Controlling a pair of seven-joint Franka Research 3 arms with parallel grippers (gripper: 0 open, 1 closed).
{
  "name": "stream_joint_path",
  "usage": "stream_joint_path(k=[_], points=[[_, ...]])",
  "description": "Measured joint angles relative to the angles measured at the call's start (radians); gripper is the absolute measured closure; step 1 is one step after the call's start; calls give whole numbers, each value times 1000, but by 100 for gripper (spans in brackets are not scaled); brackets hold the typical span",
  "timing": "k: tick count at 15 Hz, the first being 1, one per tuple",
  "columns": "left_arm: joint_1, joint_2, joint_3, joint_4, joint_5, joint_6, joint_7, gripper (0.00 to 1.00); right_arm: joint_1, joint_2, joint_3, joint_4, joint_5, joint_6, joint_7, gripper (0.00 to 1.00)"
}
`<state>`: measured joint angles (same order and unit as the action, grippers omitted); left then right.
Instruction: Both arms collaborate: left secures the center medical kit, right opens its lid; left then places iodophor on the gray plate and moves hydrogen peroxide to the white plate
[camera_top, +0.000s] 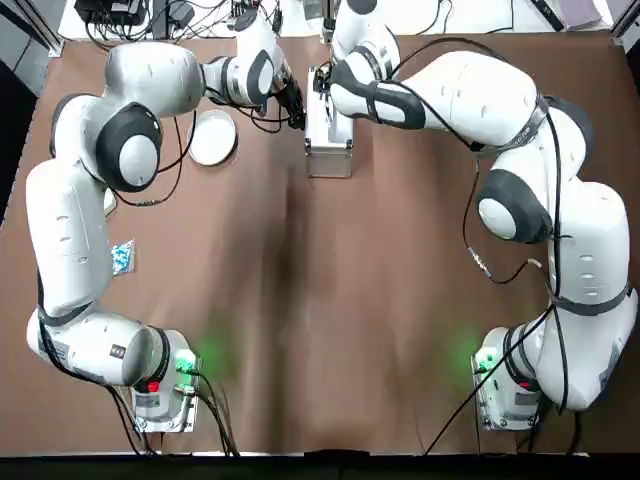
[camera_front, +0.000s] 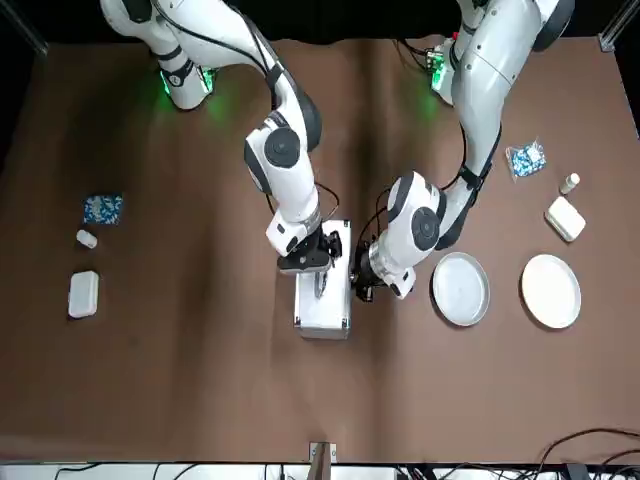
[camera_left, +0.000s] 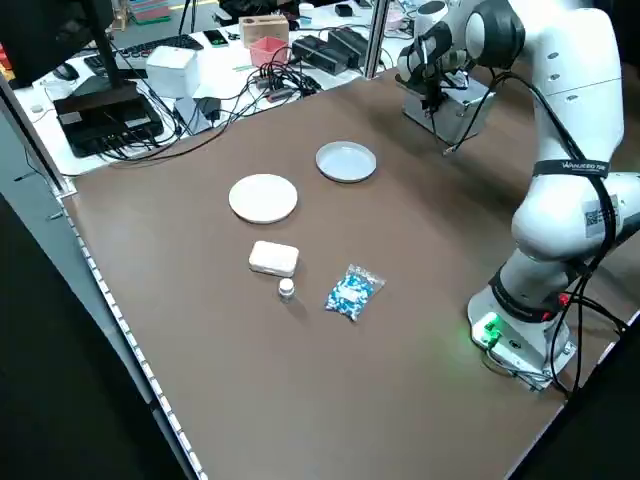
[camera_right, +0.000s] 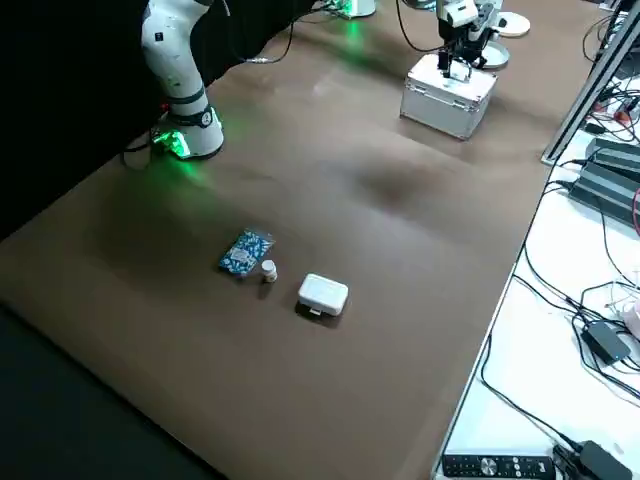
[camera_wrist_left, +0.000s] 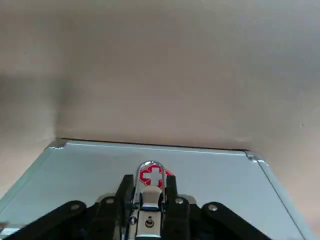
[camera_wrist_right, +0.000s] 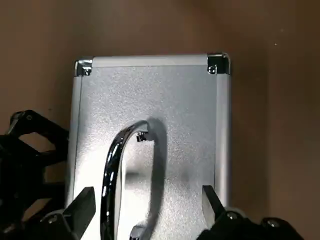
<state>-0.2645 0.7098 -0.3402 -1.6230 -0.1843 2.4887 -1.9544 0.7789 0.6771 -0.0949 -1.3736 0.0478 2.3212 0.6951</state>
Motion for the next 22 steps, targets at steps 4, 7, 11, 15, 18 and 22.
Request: stream_joint_path(k=[4,7,11,15,18,22], points=[[0,0,0,0,1,0,0,70,0,4,-2,0,-16,-3,0,7],[0,0,0,0,1,0,0,70,0,4,-3,0,-17,-5,0,8],[0,0,0,0,2,0,0,70,1,4,-3,0,-18,-5,0,12],[0,0,0,0,2,0,0,70,1,4,-3,0,-18,-13,0,14],[0,0,0,0,2,0,0,70,2,4,-3,0,-19,-27,0,16],[-1,0,0,1,10,0,0,70,2,4,-3,1,-19,-50,0,16]])
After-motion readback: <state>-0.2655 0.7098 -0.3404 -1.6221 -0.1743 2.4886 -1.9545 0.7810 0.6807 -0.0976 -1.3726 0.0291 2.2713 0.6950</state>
